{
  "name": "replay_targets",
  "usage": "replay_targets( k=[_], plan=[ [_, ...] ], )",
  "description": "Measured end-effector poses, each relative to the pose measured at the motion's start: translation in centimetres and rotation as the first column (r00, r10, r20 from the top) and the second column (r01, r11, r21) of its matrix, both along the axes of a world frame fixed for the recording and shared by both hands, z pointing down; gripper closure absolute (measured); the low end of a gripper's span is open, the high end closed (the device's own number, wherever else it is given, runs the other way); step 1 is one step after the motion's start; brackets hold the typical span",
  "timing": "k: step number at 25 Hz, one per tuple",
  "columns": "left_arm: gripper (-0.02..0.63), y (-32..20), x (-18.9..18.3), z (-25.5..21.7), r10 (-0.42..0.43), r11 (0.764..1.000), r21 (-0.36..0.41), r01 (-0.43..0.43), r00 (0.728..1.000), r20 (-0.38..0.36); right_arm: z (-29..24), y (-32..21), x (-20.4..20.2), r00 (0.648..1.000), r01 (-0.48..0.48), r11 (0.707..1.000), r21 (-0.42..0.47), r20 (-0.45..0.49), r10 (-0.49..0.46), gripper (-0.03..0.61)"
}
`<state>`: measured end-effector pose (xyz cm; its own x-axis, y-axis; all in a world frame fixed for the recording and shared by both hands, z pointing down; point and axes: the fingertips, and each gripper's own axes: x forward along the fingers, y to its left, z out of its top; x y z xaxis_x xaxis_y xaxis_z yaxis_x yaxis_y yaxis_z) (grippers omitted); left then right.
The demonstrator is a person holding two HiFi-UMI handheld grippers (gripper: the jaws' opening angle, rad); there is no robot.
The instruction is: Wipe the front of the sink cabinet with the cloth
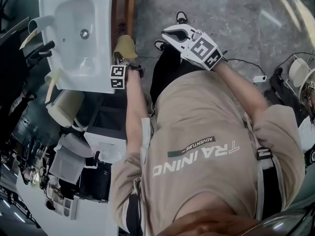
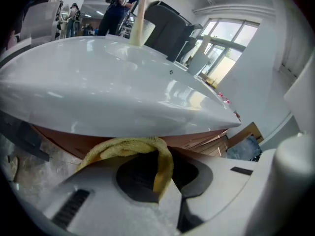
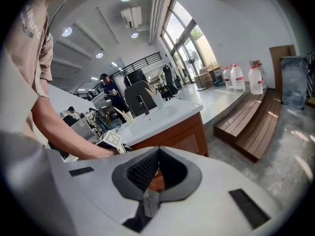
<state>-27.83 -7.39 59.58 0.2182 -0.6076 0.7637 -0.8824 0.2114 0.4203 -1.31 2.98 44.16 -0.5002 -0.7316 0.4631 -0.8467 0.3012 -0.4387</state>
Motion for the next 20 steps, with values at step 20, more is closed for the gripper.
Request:
replay_targets(
  k=[20],
  plan=[
    [0.569,-9.4,17.1,1.5,-0.001,0.999,0.041,0.004,0.998,-0.067,3.4,-6.9,14.7,1.0,0.017,0.998,-0.058,0.017,-0.016,0.566]
  ],
)
